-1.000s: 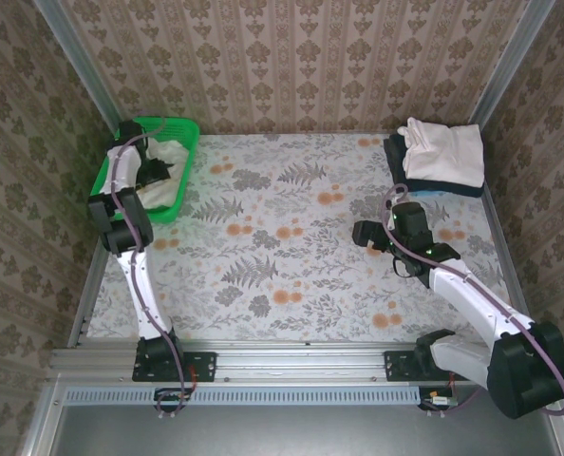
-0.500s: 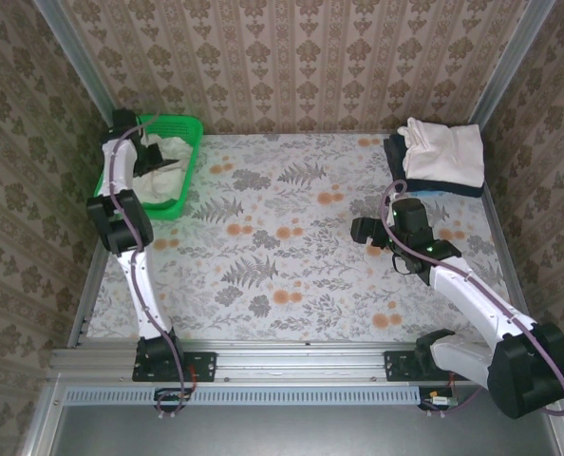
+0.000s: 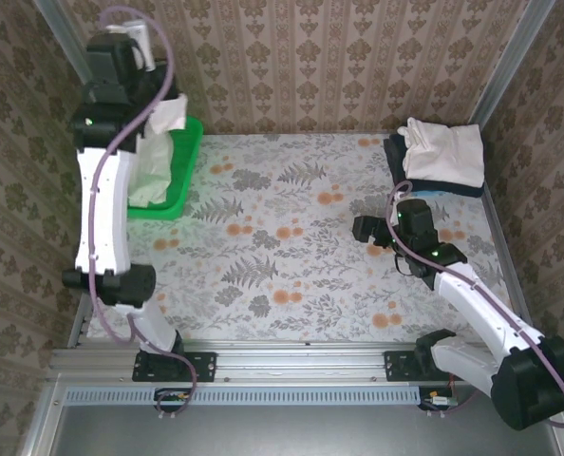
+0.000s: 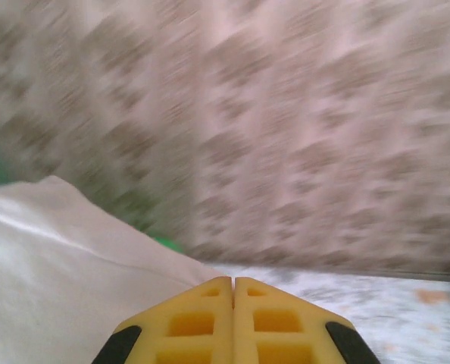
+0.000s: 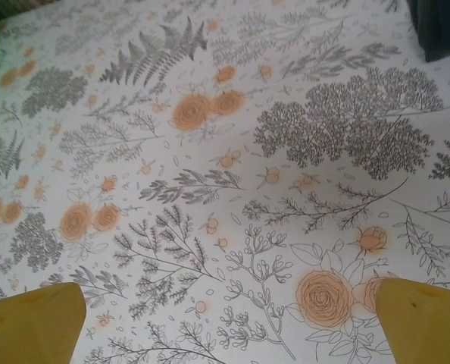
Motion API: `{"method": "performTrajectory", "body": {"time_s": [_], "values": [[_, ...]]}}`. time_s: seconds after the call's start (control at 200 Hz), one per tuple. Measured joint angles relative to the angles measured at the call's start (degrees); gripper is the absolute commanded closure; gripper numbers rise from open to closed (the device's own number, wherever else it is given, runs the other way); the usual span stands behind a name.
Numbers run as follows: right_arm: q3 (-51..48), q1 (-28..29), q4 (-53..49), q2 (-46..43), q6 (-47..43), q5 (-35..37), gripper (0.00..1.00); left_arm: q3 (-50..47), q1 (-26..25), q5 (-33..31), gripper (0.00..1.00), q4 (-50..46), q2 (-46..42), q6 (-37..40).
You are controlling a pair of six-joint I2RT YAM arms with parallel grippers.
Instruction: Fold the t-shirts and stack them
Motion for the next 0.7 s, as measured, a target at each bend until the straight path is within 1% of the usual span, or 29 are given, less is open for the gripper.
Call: {"method": "performTrajectory", "body": {"time_s": [0.09, 0.15, 0.215, 0.3, 0.315, 0.33, 0.34, 0.375, 0.38, 0.395, 0.4, 0.405, 0.425, 0.52, 0.7], "values": [[-0.2, 0.0, 0.0, -2.0, 0.1, 0.4, 0.0, -1.2, -11.4, -0.8, 1.0, 3.8, -3.5, 2.3], [-0.4, 0.0, -0.3, -3.3, 0.2, 0.9, 0.0, -2.6, -16.8, -0.2, 1.0, 5.8, -4.6, 3.1], [-0.7, 0.0, -1.0, -4.6, 0.2, 1.3, 0.0, -3.9, -19.7, 0.9, 1.0, 7.2, -4.6, 3.4], [-1.4, 0.0, -1.5, -6.5, 0.2, 1.6, 0.0, -7.2, -20.6, 0.8, 1.0, 9.2, -4.3, 3.4], [-1.6, 0.0, -1.5, -6.9, 0.2, 1.6, 0.0, -7.9, -20.6, 0.7, 0.93, 9.5, -4.2, 3.4], [-1.8, 0.0, -1.5, -7.2, 0.2, 1.7, 0.0, -8.6, -20.5, 0.7, 0.82, 9.7, -4.0, 3.3], [-2.0, 0.0, -1.5, -7.4, 0.2, 1.7, 0.0, -8.9, -20.5, 0.7, 0.72, 9.8, -3.9, 3.2], [-2.6, 0.0, -1.6, -8.2, 0.4, 1.7, 0.0, -10.3, -20.1, 0.5, 0.3, 10.1, -3.4, 3.0], [-2.6, 0.0, -1.6, -8.2, 0.4, 1.7, 0.0, -10.6, -20.0, 0.5, 0.27, 10.1, -3.3, 2.9], [-2.9, 0.0, -1.6, -8.4, 0.4, 1.7, 0.0, -11.4, -19.9, 0.6, 0.09, 10.4, -3.1, 2.5], [-3.0, 0.0, -1.6, -8.5, 0.5, 1.7, 0.0, -11.6, -19.8, 0.6, 0.04, 10.6, -3.1, 2.4], [-3.0, 0.0, -1.6, -8.6, 0.5, 1.7, 0.0, -12.0, -19.7, 0.6, 0.02, 10.7, -3.0, 2.3], [-3.3, 0.0, -1.8, -8.8, 0.5, 1.7, 0.0, -13.1, -19.4, 0.6, 0.0, 11.0, -2.8, 1.9], [-4.4, 0.0, -2.5, -9.0, 1.1, 1.7, 0.0, -22.3, -17.4, 0.5, 0.0, 13.8, -3.0, -0.1], [-4.9, 0.0, -4.3, -8.6, 1.5, 1.7, 0.0, -47.0, -13.9, -1.5, 0.0, 17.7, -4.7, -4.2]]}}
